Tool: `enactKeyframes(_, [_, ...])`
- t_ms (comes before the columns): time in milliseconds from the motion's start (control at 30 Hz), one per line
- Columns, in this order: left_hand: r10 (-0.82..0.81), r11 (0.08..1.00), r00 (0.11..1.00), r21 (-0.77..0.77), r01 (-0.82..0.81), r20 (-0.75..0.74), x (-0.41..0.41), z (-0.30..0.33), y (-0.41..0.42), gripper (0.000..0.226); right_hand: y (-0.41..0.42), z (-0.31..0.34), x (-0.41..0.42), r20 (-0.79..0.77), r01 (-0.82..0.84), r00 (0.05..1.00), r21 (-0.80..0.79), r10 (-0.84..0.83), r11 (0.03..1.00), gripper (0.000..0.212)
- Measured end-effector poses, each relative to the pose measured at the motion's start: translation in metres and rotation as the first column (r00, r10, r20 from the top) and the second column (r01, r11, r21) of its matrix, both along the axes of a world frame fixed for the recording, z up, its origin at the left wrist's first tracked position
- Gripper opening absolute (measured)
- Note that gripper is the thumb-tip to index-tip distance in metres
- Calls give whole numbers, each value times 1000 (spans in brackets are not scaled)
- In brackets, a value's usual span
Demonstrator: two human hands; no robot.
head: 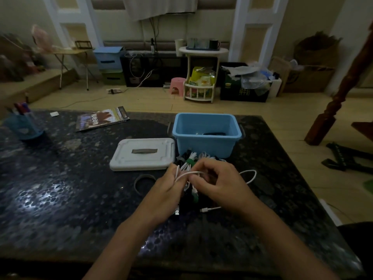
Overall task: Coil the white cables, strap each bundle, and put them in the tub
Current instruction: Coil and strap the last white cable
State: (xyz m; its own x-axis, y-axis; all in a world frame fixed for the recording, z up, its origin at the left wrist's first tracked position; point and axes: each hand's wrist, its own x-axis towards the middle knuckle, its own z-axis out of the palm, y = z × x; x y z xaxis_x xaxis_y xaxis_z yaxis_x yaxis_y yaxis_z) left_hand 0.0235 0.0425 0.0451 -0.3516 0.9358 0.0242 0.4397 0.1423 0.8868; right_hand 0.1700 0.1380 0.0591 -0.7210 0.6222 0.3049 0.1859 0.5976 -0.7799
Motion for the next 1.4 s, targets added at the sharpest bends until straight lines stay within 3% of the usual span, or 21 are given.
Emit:
enactKeyframes(133, [-76, 997, 992, 31, 73, 105, 4, 6, 1, 29, 11, 1, 5, -27, -61, 998, -69, 59, 996, 6])
enactKeyframes(200, [-166, 986, 972, 33, 163, 169, 7, 9, 1, 29, 13, -4, 5, -49, 61, 997, 31, -60, 998, 9])
enactKeyframes(267, [-229, 973, 958, 26, 228, 176, 8, 9, 1, 33, 13, -9, 5, -57, 196, 980, 136, -190, 971, 26])
enactKeyframes(367, [-244, 970, 948, 31, 243, 204, 11, 7, 1, 42, 13, -8, 3, -125, 241, 966, 134, -225, 961, 33])
enactKeyframes(433, [-234, 972, 938, 71, 224, 255, 13, 7, 0, 47, 12, -8, 1, -110, 211, 974, 134, -197, 968, 33])
enactKeyframes(567, [-140, 981, 854, 186, 52, 502, 8, 14, -1, 51, 13, -15, 2, 115, 148, 978, 206, -175, 967, 37])
enactKeyframes(633, [-100, 977, 829, 212, -23, 550, 3, 16, -2, 54, 15, -17, 4, 165, 148, 967, 258, -194, 955, 32])
enactKeyframes(900, [-91, 976, 888, 217, -10, 451, 3, 18, -2, 62, -9, -21, -9, 338, -33, 940, 250, -56, 968, 29])
enactKeyframes(1267, [55, 976, 976, 195, -97, 211, 2, 7, 1, 56, -16, -26, -17, 391, -96, 921, 231, -2, 968, 27])
enactKeyframes(1400, [62, 960, 945, 241, -145, 323, 6, 10, 3, 45, -18, -27, -16, 462, -124, 887, 234, 3, 964, 33])
